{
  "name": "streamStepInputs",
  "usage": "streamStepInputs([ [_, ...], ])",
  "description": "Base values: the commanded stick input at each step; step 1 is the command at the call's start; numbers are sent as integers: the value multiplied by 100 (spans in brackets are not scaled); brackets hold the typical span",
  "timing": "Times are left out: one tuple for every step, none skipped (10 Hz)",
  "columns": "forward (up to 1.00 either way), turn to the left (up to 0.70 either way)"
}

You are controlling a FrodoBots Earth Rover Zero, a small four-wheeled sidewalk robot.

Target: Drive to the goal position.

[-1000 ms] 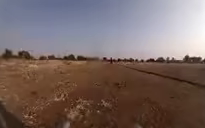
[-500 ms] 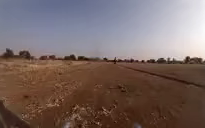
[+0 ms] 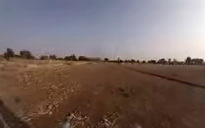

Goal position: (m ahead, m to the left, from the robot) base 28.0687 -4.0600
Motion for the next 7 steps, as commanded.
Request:
streamStepInputs([
  [50, 0],
  [50, 0],
  [50, 0],
  [50, 0],
  [50, 0],
  [50, 0],
  [50, 0],
])
